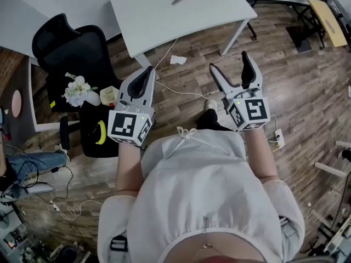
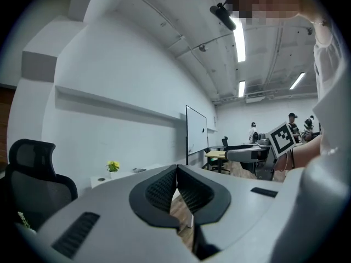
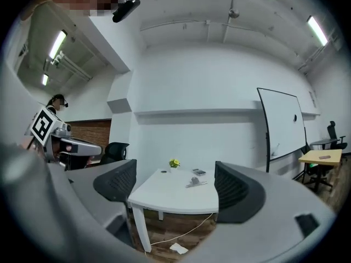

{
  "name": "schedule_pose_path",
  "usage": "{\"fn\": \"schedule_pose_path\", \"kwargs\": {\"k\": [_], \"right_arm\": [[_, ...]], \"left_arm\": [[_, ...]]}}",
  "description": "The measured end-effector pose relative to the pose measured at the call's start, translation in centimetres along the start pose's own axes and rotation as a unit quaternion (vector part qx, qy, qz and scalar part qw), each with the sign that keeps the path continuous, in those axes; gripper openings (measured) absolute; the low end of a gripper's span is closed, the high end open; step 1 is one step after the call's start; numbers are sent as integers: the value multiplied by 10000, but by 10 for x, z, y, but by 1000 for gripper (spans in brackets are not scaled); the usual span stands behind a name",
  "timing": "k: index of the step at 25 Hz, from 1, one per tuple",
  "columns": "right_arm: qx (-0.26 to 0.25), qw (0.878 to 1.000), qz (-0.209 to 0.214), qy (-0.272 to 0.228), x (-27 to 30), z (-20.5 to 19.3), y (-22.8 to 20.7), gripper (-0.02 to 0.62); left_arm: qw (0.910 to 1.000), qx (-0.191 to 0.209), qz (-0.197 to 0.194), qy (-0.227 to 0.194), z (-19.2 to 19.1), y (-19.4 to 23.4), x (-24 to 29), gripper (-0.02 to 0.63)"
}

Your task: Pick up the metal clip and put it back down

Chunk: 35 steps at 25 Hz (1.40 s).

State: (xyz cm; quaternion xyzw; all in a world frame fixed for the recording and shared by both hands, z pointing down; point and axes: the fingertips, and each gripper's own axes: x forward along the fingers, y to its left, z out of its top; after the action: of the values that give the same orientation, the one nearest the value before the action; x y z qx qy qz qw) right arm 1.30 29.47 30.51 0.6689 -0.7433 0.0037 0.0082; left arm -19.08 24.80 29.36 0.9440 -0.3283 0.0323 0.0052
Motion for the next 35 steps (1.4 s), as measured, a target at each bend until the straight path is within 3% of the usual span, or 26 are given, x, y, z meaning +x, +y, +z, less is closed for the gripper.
{"fn": "schedule_pose_path", "kwargs": {"k": [7, 13, 22, 29, 35], "right_arm": [[-195, 9970, 669, 333, 80, -4, -122, 443], [-79, 9914, 1099, 708, 126, -22, -199, 443], [-5, 9810, 1678, 973, 201, -46, -213, 443], [-67, 9751, 1885, 1167, 291, -58, -208, 443], [-168, 9601, 2278, 1613, 377, -83, -189, 436]], "left_arm": [[9977, -237, 630, 1, 4, -8, 132, 18], [9969, -243, 725, 198, -1, -37, 209, 18], [9910, -387, 1212, 409, -13, 4, 266, 18], [9890, -404, 1355, 425, -20, 75, 317, 18], [9865, -549, 1439, 560, -33, 143, 365, 18]]}}
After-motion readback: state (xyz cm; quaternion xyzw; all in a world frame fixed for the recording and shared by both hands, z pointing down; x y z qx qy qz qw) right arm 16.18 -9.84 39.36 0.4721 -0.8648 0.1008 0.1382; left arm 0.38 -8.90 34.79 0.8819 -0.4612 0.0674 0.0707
